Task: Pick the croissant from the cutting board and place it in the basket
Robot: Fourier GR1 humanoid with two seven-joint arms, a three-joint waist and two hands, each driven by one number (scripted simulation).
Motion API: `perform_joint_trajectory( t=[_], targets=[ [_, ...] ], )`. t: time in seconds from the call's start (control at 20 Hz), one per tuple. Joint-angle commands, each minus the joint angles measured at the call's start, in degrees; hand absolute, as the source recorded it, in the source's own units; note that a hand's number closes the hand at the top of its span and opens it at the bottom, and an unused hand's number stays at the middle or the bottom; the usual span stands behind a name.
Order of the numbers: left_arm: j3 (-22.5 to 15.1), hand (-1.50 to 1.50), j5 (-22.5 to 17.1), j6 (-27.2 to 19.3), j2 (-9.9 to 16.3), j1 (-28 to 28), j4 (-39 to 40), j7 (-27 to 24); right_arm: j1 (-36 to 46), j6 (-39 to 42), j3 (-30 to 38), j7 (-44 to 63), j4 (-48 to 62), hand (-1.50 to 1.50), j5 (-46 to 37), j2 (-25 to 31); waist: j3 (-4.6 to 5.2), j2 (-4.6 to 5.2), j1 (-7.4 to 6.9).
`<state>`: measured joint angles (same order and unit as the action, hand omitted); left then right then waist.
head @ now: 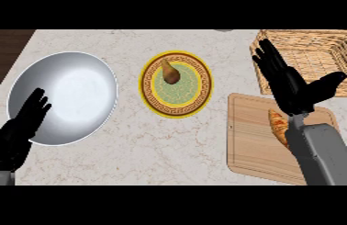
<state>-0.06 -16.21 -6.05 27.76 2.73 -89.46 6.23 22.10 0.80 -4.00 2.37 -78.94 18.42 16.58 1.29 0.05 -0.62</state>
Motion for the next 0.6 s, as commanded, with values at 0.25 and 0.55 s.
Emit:
perform_joint_trajectory(
  t=[0.25, 0.55],
  targets=[
    [-1.1, 0.00, 0.7, 0.3, -0.6, -7.5, 1.7, 1.8, 14.9, 32.2, -3.2, -6.0, 2.8, 1.50, 6.4, 10.7, -1.55, 1.52, -2.01],
    [-0.8, 0.00, -0.2, 0.4, -1.2, -7.1, 3.2, 3.3, 7.4, 39.4, -22.3, -24.6, -15.3, -1.50, -18.5, 14.2, -1.68, 0.18, 1.78]
  ],
)
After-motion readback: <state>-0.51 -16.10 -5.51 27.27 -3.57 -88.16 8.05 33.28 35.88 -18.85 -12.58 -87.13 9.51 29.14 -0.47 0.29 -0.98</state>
